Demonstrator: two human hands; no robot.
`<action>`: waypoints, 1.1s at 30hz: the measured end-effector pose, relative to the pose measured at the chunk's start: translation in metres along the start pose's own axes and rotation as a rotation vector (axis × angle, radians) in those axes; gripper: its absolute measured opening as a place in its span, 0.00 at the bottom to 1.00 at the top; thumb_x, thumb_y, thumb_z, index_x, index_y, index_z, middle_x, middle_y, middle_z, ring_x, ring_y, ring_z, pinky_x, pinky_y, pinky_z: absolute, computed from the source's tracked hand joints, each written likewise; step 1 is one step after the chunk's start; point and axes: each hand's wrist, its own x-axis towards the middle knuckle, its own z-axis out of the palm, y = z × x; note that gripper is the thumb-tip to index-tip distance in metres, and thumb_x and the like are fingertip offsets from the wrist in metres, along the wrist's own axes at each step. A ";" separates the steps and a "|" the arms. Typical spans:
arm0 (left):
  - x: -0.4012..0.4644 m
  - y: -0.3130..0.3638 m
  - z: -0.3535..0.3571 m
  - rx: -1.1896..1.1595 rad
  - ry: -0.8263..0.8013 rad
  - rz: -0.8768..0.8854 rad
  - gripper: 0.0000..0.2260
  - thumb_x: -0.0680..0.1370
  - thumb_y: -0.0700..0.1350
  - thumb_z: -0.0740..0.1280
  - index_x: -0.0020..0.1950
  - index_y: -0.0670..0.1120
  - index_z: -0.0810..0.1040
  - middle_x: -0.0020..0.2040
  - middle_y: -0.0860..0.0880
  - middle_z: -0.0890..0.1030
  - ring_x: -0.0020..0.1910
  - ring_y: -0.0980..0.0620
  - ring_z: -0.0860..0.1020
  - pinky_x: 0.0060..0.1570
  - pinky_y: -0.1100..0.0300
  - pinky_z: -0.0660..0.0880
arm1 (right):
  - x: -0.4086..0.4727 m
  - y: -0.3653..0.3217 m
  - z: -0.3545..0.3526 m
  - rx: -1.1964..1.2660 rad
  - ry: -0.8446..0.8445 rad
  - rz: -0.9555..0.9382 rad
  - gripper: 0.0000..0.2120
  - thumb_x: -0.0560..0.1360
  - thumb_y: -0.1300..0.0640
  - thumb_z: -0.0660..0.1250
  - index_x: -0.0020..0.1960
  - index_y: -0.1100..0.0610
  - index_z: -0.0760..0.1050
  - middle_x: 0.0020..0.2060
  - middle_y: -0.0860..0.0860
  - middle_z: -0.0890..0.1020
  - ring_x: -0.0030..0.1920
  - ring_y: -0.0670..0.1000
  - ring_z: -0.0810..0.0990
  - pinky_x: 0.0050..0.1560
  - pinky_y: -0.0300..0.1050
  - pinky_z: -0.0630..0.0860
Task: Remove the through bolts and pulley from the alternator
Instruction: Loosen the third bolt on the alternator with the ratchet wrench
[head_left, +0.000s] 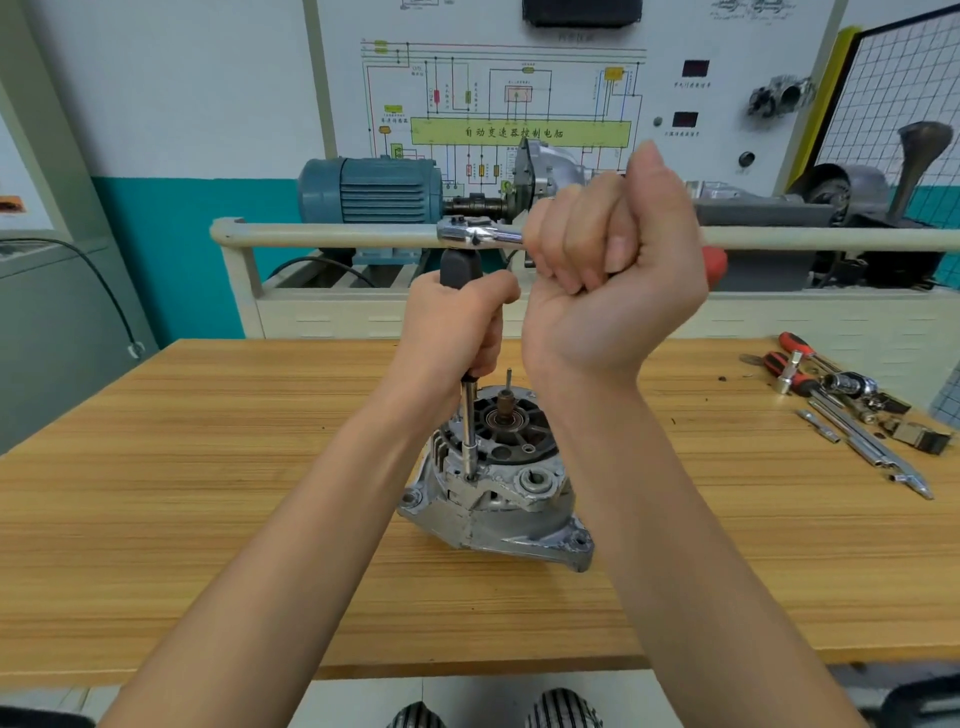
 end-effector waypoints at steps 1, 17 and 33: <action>0.000 0.000 -0.002 -0.006 -0.011 0.002 0.23 0.74 0.33 0.62 0.23 0.51 0.61 0.20 0.54 0.59 0.18 0.55 0.54 0.20 0.69 0.55 | 0.003 -0.001 -0.002 0.016 -0.008 0.029 0.20 0.74 0.64 0.55 0.24 0.52 0.61 0.15 0.47 0.60 0.18 0.45 0.55 0.25 0.42 0.51; 0.001 -0.006 -0.001 -0.039 0.025 0.025 0.20 0.75 0.34 0.64 0.29 0.48 0.58 0.20 0.53 0.59 0.18 0.55 0.54 0.21 0.68 0.56 | 0.026 -0.007 -0.021 0.244 0.174 0.328 0.29 0.79 0.61 0.51 0.19 0.53 0.59 0.15 0.47 0.58 0.18 0.46 0.53 0.22 0.37 0.54; 0.006 -0.003 -0.025 -0.146 -0.496 -0.066 0.19 0.72 0.38 0.65 0.22 0.48 0.64 0.18 0.53 0.60 0.15 0.57 0.58 0.20 0.67 0.56 | 0.035 -0.006 -0.023 0.314 0.157 0.451 0.23 0.72 0.60 0.56 0.18 0.54 0.60 0.14 0.47 0.58 0.16 0.45 0.55 0.21 0.37 0.55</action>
